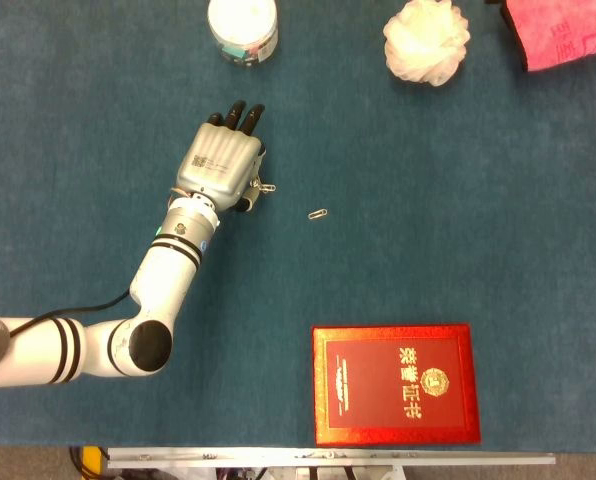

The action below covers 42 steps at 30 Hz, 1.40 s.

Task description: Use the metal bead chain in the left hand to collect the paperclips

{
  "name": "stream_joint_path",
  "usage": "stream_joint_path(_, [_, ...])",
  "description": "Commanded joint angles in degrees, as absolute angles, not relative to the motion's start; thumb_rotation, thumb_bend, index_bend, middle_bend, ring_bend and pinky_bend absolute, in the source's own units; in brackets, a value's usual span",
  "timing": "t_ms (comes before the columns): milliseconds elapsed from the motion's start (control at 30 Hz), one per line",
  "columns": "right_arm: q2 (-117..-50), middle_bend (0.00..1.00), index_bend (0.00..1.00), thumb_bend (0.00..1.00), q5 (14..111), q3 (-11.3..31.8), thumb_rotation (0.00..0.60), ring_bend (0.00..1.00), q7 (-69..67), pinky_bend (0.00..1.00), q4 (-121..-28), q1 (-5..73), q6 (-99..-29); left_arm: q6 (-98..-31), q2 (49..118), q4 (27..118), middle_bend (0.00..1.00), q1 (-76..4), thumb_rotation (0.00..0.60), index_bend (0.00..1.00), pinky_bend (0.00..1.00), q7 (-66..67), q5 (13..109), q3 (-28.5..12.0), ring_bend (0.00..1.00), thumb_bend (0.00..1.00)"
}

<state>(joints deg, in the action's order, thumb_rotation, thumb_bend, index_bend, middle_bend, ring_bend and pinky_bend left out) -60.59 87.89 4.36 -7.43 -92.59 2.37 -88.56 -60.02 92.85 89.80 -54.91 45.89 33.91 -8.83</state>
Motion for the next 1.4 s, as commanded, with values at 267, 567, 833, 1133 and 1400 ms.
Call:
stream_joint_path(267, [-60.61,0.32,0.27,0.0,87.87,4.31,0.6,0.23,-7.41,0.46,-92.58,2.43,-88.41,-60.94,92.22,91.02,0.08,-54.72,0.6,0.57,0.19,45.65,34.51,-8.36,0.01,0.35])
stream_joint_path(567, [-60.56,0.32,0.27,0.0,87.95,4.32,0.6,0.23,-7.49,0.46,-92.65,2.34,-88.65,-66.6,87.35,100.17,0.08,-53.42,0.6,0.57,0.19,47.92,37.25,-7.24,0.01,0.35])
stream_joint_path(833, [-60.86,0.32,0.27,0.0,88.11,4.15,0.6,0.23,-6.83,0.46,-92.7,2.46,-88.41,-71.14,81.88,107.2,0.08,-50.42,0.6,0.57,0.19,48.3,38.53,-5.33,0.01,0.35])
stream_joint_path(1133, [-61.05,0.32,0.27,0.0,87.53,4.33,0.6,0.23,-6.45,0.46,-92.61,2.62,-88.02,-73.0,77.95,110.07,0.08,-46.44,0.6,0.57,0.19,46.53,40.47,-2.06,0.01,0.35])
stream_joint_path(1400, [-60.9,0.32,0.27,0.0,87.35,4.34,0.6,0.23,-6.42,0.46,-92.52,2.65,-87.83,-71.85,78.0,108.91,0.08,-42.94,0.6,0.57,0.19,43.16,42.25,0.74,0.01,0.35])
